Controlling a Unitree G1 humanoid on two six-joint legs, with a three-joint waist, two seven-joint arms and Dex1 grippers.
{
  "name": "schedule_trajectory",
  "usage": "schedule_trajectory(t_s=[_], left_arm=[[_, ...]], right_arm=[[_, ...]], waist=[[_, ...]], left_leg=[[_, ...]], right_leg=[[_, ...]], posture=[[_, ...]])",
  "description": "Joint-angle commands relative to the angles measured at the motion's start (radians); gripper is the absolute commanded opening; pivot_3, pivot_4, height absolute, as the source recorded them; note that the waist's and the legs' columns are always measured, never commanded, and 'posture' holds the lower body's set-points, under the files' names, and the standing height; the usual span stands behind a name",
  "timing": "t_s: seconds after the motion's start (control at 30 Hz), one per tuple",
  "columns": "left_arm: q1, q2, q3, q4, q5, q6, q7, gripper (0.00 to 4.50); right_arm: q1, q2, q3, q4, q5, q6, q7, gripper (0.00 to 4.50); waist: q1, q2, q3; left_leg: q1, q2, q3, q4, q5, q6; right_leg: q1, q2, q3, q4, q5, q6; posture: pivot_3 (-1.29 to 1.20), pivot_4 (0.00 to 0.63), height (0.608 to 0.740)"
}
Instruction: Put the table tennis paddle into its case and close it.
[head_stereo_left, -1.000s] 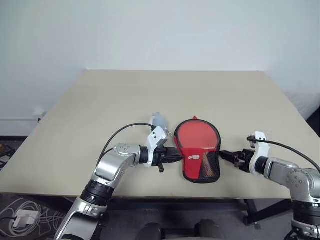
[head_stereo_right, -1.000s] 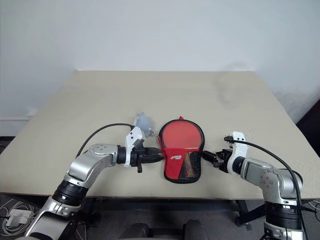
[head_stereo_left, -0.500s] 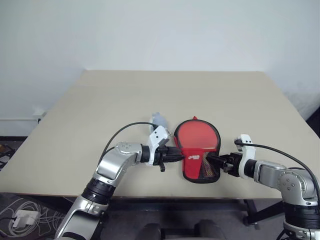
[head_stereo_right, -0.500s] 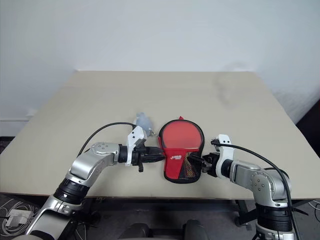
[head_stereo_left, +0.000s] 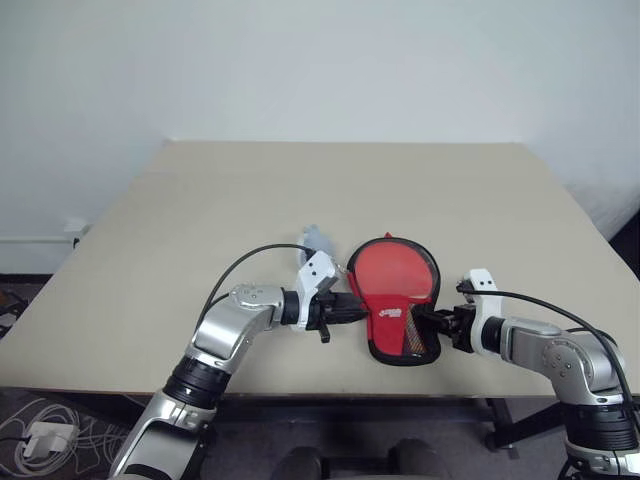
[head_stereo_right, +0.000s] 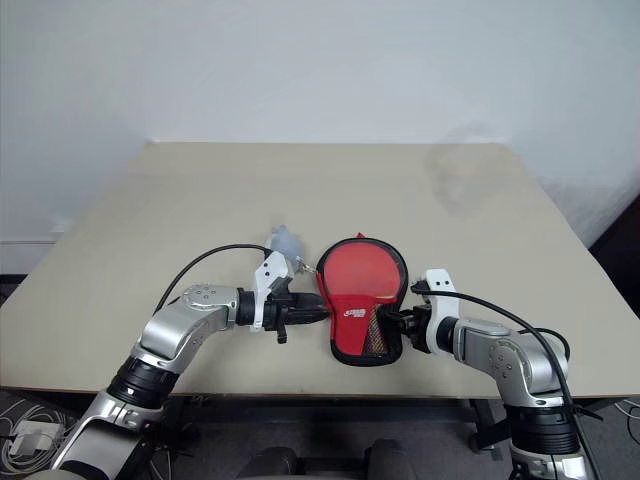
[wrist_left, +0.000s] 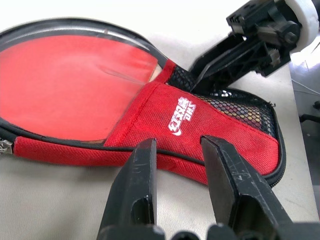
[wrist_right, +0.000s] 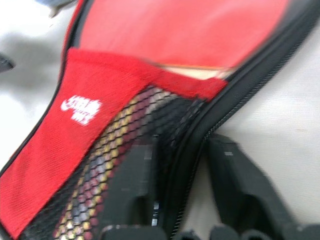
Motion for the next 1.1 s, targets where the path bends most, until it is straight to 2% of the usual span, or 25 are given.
schedule_trajectory(t_s=[0.03,0.07,0.43,0.6,0.87,1.1], left_arm=[[-0.029,0.007,0.029,-0.014,-0.001,-0.009,0.005,1.40],[-0.030,0.007,0.029,-0.013,-0.001,-0.008,0.006,1.40],[-0.029,0.010,0.032,-0.007,-0.001,-0.012,0.014,1.40],[-0.028,0.011,0.034,0.006,0.001,-0.020,0.016,1.40],[-0.024,0.011,0.029,0.014,0.001,-0.027,0.015,1.40],[-0.027,0.010,0.026,0.019,0.001,-0.032,0.012,1.40]], right_arm=[[-0.006,-0.004,0.055,-0.020,0.003,-0.002,0.040,0.29],[-0.005,-0.007,0.057,-0.019,0.001,-0.003,0.045,0.01],[0.013,-0.116,0.022,-0.027,0.021,-0.012,0.144,0.01],[0.086,-0.213,0.000,-0.108,0.072,0.001,0.238,0.01],[0.180,-0.296,-0.034,-0.165,0.100,-0.002,0.292,0.01],[0.325,-0.382,-0.128,-0.253,0.160,0.033,0.318,0.01]], waist=[[0.000,0.000,0.000],[0.000,0.000,0.000],[0.006,0.000,0.000],[0.016,0.000,0.000],[0.021,0.000,0.000],[0.037,0.000,0.000]], left_leg=[[0.000,0.000,0.000,0.000,0.000,0.000],[0.000,0.000,0.000,0.000,0.000,0.000],[-0.001,0.000,0.000,0.000,0.000,0.000],[-0.001,-0.001,0.000,0.000,0.000,0.001],[-0.001,-0.001,0.000,0.001,-0.002,0.003],[-0.001,-0.001,0.000,0.003,-0.002,0.003]], right_leg=[[0.000,0.000,0.000,0.000,0.000,0.000],[0.000,0.000,0.000,0.000,0.000,0.000],[0.000,0.000,0.000,-0.001,0.000,0.000],[0.001,-0.001,-0.001,-0.002,0.000,0.000],[0.001,-0.001,0.000,-0.002,0.000,0.000],[0.003,-0.001,-0.001,-0.003,0.000,0.000]], posture=[[0.00,0.000,0.716],[0.00,0.000,0.716],[0.00,0.000,0.716],[0.00,0.000,0.716],[0.00,0.000,0.716],[0.00,0.000,0.716]])
